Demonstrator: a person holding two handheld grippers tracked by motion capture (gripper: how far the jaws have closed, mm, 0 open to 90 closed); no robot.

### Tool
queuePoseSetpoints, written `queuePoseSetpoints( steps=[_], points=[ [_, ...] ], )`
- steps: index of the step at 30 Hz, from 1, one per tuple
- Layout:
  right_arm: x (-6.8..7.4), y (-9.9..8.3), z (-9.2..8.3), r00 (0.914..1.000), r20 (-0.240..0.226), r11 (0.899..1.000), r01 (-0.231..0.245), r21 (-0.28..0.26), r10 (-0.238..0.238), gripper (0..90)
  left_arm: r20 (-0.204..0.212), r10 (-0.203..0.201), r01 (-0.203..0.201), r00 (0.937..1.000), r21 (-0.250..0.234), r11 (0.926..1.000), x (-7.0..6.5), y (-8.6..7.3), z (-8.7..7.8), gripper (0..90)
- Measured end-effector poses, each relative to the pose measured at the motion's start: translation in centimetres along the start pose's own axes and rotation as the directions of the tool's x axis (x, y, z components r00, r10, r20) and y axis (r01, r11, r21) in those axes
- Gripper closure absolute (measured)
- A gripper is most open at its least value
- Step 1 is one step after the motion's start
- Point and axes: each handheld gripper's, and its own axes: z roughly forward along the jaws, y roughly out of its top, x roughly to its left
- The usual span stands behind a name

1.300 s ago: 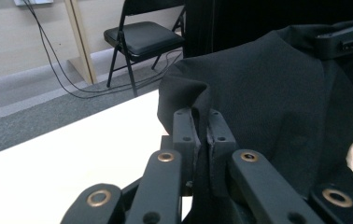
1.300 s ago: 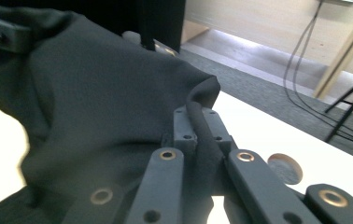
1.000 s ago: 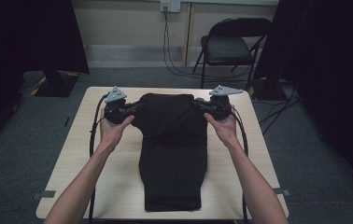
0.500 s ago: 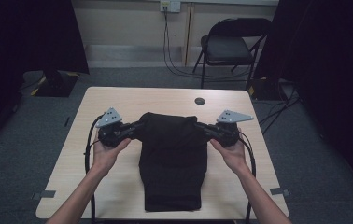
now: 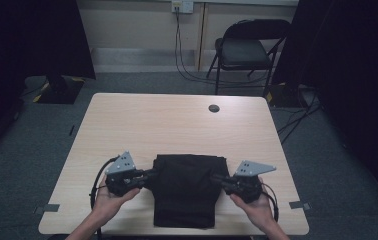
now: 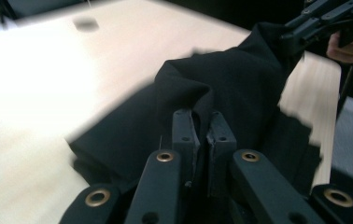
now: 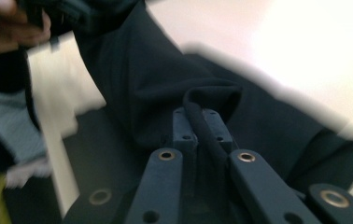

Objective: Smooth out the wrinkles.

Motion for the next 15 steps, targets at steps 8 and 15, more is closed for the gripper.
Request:
queuePoseSetpoints(
  steps=[8,15],
  points=[
    [-0.4,-4.3,4.0,0.9991,0.028,0.977,0.025,0.211,-0.031,86.6,-0.003,0.032,-0.031,0.9995,0.246,0.9689,0.2,-2.6,5.3,85.2],
    [-3.5,-3.0,7.4,0.9881,0.133,0.979,0.051,0.196,-0.078,87.1,-0.133,0.029,0.006,0.9907,0.256,0.9668,3.7,-1.4,8.0,85.4]
  ],
)
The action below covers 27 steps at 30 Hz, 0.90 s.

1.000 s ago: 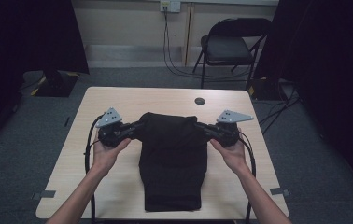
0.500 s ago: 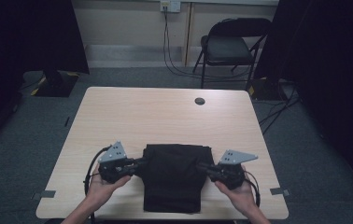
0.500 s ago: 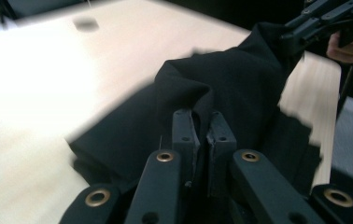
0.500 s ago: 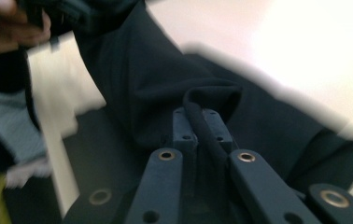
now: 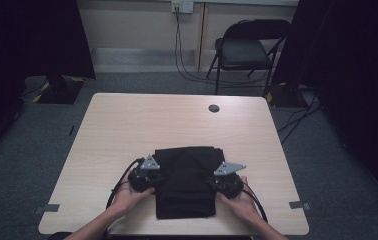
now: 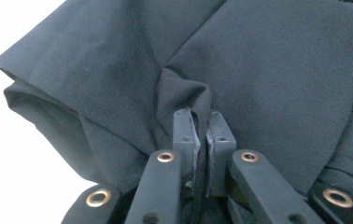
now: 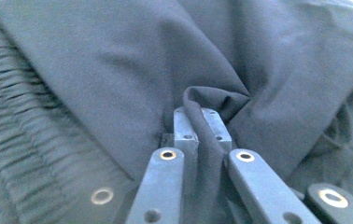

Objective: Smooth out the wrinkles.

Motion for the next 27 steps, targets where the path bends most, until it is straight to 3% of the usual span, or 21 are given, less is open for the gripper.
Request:
queuePoseSetpoints(
  steps=[2,3,4,5,6,8,9,11,12,14,16,17,19,20,21,24,25,27],
  points=[
    [-1.2,1.0,1.1,0.9990,0.045,1.000,-0.005,0.000,0.005,87.0,-0.021,0.001,-0.001,0.9998,-0.011,0.9999,0.5,0.3,0.2,85.4],
    [-1.9,1.6,1.7,0.9972,0.074,1.000,-0.001,0.003,0.001,87.0,-0.051,-0.037,0.035,0.9980,-0.052,0.9980,1.8,1.1,0.5,85.4],
    [-2.4,2.0,2.0,0.9966,0.082,1.000,-0.007,0.004,0.007,86.9,-0.051,-0.037,0.035,0.9980,-0.052,0.9980,1.8,1.1,0.5,85.5],
    [-3.0,2.4,2.1,0.9954,0.095,1.000,-0.010,-0.008,0.011,86.8,-0.065,-0.076,0.068,0.9950,-0.112,0.9914,2.4,1.4,0.2,85.5],
    [-3.3,2.6,2.0,0.9950,0.099,1.000,-0.015,-0.019,0.017,86.6,-0.045,-0.080,0.073,0.9958,-0.139,0.9875,2.4,1.4,-0.3,85.5],
    [-3.7,3.0,0.9,0.9965,0.063,0.996,-0.051,-0.069,0.055,85.6,-0.024,-0.061,0.056,0.9978,-0.189,0.9804,1.8,1.5,-1.9,85.6],
    [-3.5,3.0,-0.1,0.9973,0.045,0.993,-0.053,-0.104,0.058,84.4,-0.015,-0.046,0.041,0.9988,-0.213,0.9762,1.4,1.5,-2.8,85.5],
    [-2.7,2.8,-2.7,0.9979,0.007,0.984,-0.062,-0.164,0.064,80.6,0.043,-0.054,0.064,0.9976,-0.279,0.9583,0.4,1.2,-4.5,85.4],
    [-2.3,2.5,-3.5,0.9985,0.002,0.983,-0.054,-0.177,0.056,79.0,0.067,-0.037,0.055,0.9971,-0.291,0.9550,-0.1,1.0,-5.2,84.9],
    [-1.3,1.5,-5.1,0.9978,-0.041,0.982,-0.059,-0.181,0.053,76.6,0.099,0.000,0.028,0.9951,-0.285,0.9583,-1.2,0.5,-6.0,82.9],
    [-0.3,0.0,-6.3,0.9964,-0.077,0.984,-0.049,-0.170,0.036,70.4,0.121,0.009,0.026,0.9926,-0.281,0.9595,-2.1,-0.3,-6.5,78.2],
    [0.1,-0.6,-6.7,0.9962,-0.077,0.985,-0.053,-0.165,0.041,65.3,0.127,0.003,0.033,0.9919,-0.286,0.9578,-2.3,-0.4,-6.8,74.7],
    [0.4,-1.0,-7.5,0.9956,-0.085,0.983,-0.052,-0.176,0.038,65.8,0.136,-0.005,0.048,0.9908,-0.314,0.9483,-2.5,-0.5,-7.5,67.3],
    [0.4,-0.9,-8.1,0.9961,-0.077,0.979,-0.058,-0.196,0.043,64.6,0.133,-0.006,0.051,0.9911,-0.339,0.9392,-2.5,-0.3,-8.0,66.4],
    [0.2,-0.4,-8.7,0.9958,-0.078,0.971,-0.064,-0.232,0.047,62.0,0.135,-0.008,0.056,0.9909,-0.351,0.9348,-2.4,-0.2,-8.2,64.3],
    [-0.3,1.6,-8.6,0.9989,-0.043,0.967,-0.030,-0.253,0.019,63.9,0.127,-0.031,0.078,0.9915,-0.385,0.9196,-1.6,0.5,-8.3,61.1],
    [-0.7,2.4,-7.8,0.9986,-0.046,0.966,-0.038,-0.254,0.027,63.9,0.123,-0.042,0.087,0.9915,-0.384,0.9193,-1.4,0.7,-8.1,60.3],
    [-0.7,3.5,-6.2,0.9983,-0.058,0.972,-0.023,-0.236,0.010,64.9,0.091,-0.060,0.088,0.9940,-0.348,0.9332,-1.0,0.8,-7.3,60.3]
  ],
)
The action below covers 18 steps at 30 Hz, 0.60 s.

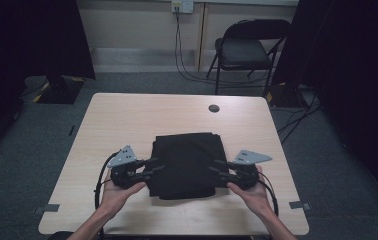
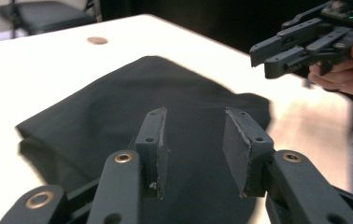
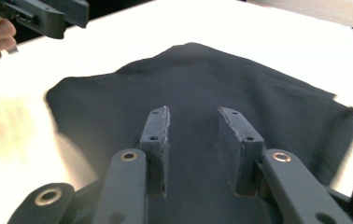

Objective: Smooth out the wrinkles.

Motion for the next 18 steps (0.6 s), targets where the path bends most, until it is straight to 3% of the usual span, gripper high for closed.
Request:
queuePoseSetpoints(
  steps=[4,6,8,10,12,13,14,18],
  points=[
    [0.8,0.0,4.4,0.9982,-0.033,0.995,0.052,0.079,-0.050,63.6,-0.002,0.011,-0.011,0.9999,0.091,0.9957,0.4,-1.1,1.8,59.5],
    [1.3,-0.6,5.9,0.9960,-0.034,0.989,0.086,0.121,-0.083,60.8,-0.003,-0.010,0.010,0.9999,0.124,0.9922,0.5,-1.6,2.2,58.8],
    [1.8,-1.5,6.8,0.9949,-0.035,0.981,0.100,0.165,-0.095,57.9,-0.007,-0.003,0.004,1.0000,0.145,0.9894,0.4,-1.7,2.5,56.8],
    [2.4,-2.6,7.2,0.9960,-0.026,0.976,0.088,0.200,-0.085,56.7,0.000,0.007,-0.007,1.0000,0.160,0.9871,0.1,-1.6,2.7,54.6],
    [2.8,-3.0,7.3,0.9956,-0.016,0.975,0.094,0.199,-0.093,56.6,-0.003,0.016,-0.015,0.9999,0.162,0.9866,-0.1,-1.4,3.0,53.5],
    [3.6,-3.2,7.1,0.9958,0.001,0.975,0.089,0.205,-0.091,56.2,0.018,-0.008,0.005,0.9998,0.164,0.9864,-0.4,-1.3,3.3,50.4],
    [3.9,-3.1,7.0,0.9960,0.007,0.974,0.085,0.210,-0.089,55.8,0.028,-0.003,-0.002,0.9996,0.174,0.9848,-0.6,-1.2,3.6,49.7],
    [5.5,-3.5,6.6,0.9963,-0.004,0.972,0.084,0.218,-0.085,49.7,0.062,0.026,-0.040,0.9977,0.228,0.9728,-1.9,-1.5,4.9,47.4]
  ],
)
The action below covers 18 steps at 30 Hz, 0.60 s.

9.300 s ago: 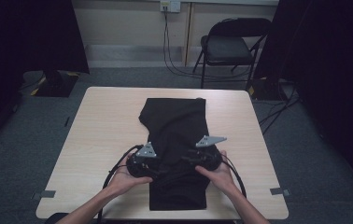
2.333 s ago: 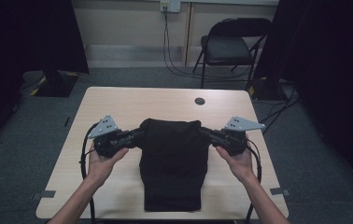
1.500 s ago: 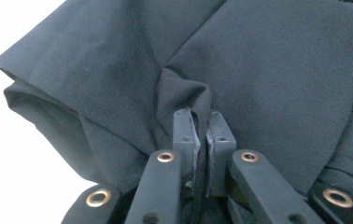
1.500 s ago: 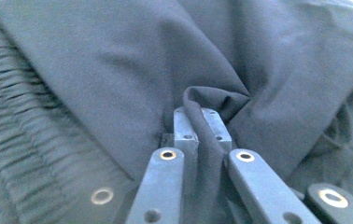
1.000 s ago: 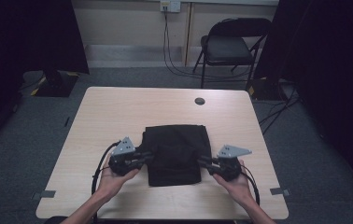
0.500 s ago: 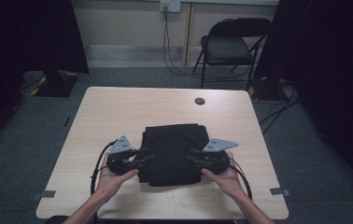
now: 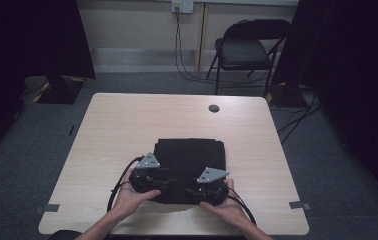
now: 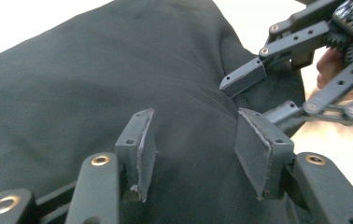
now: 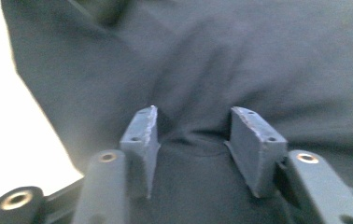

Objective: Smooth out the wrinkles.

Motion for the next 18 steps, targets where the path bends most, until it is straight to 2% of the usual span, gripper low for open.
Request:
queuePoseSetpoints(
  steps=[1,2,3,4,5,7,9,11,12,13,14,15,16,18],
  points=[
    [0.4,-0.1,-0.2,0.9998,-0.020,1.000,-0.008,0.004,0.008,47.8,0.005,0.008,-0.008,1.0000,0.009,0.9999,-0.2,0.0,0.3,47.3],
    [0.4,-0.1,-0.2,0.9998,-0.020,1.000,-0.008,0.004,0.008,47.8,0.005,0.008,-0.008,1.0000,0.009,0.9999,-0.2,0.0,0.3,47.0],
    [1.2,-0.3,-0.6,0.9989,-0.045,1.000,-0.006,0.014,0.007,46.0,0.015,0.007,-0.007,0.9999,0.016,0.9998,-0.4,0.0,0.6,47.0],
    [1.5,-0.4,-0.8,0.9982,-0.060,1.000,0.003,0.023,-0.002,45.0,0.024,0.015,-0.016,0.9996,0.024,0.9996,-0.6,0.1,1.0,47.0],
    [1.5,-0.4,-0.8,0.9982,-0.060,1.000,0.003,0.023,-0.002,45.0,0.024,0.015,-0.016,0.9996,0.024,0.9996,-0.6,0.1,1.0,47.0],
    [1.1,-0.3,-1.9,0.9949,-0.099,1.000,-0.016,0.018,0.017,43.0,0.032,0.013,-0.014,0.9994,0.034,0.9993,-0.7,0.2,1.7,46.8],
    [0.7,-0.3,-2.4,0.9940,-0.105,1.000,-0.030,0.009,0.031,43.0,0.028,0.018,-0.019,0.9994,0.045,0.9988,-0.7,0.1,1.9,45.8],
    [-0.5,-0.4,-3.7,0.9963,-0.074,0.999,-0.046,-0.021,0.044,42.5,0.022,0.034,-0.035,0.9992,0.058,0.9977,-0.8,-0.3,2.2,44.5],
    [-2.1,-0.7,-4.8,0.9946,-0.049,0.994,-0.095,-0.057,0.092,40.9,0.017,0.029,-0.030,0.9994,0.056,0.9980,-0.9,-0.5,2.4,42.6],
    [-2.8,-0.6,-5.1,0.9937,-0.030,0.992,-0.110,-0.067,0.108,40.2,0.017,0.029,-0.030,0.9994,0.056,0.9980,-0.9,-0.5,2.4,41.6],
    [-3.5,-0.5,-5.3,0.9933,-0.013,0.990,-0.116,-0.079,0.115,39.5,0.001,0.058,-0.058,0.9983,0.069,0.9959,-1.1,-0.7,2.7,41.2],
    [-3.5,-0.5,-5.3,0.9933,-0.013,0.990,-0.116,-0.079,0.115,39.5,0.001,0.058,-0.058,0.9983,0.069,0.9959,-1.1,-0.7,2.7,41.1],
    [-4.9,0.1,-5.3,0.9926,0.008,0.988,-0.120,-0.094,0.121,36.7,-0.006,0.057,-0.056,0.9984,0.078,0.9954,-1.3,-1.0,3.1,40.2],
    [-6.1,1.3,-4.9,0.9934,0.029,0.989,-0.108,-0.101,0.111,33.7,0.003,0.058,-0.058,0.9983,0.078,0.9952,-1.1,-1.0,3.3,39.2]
  ],
)
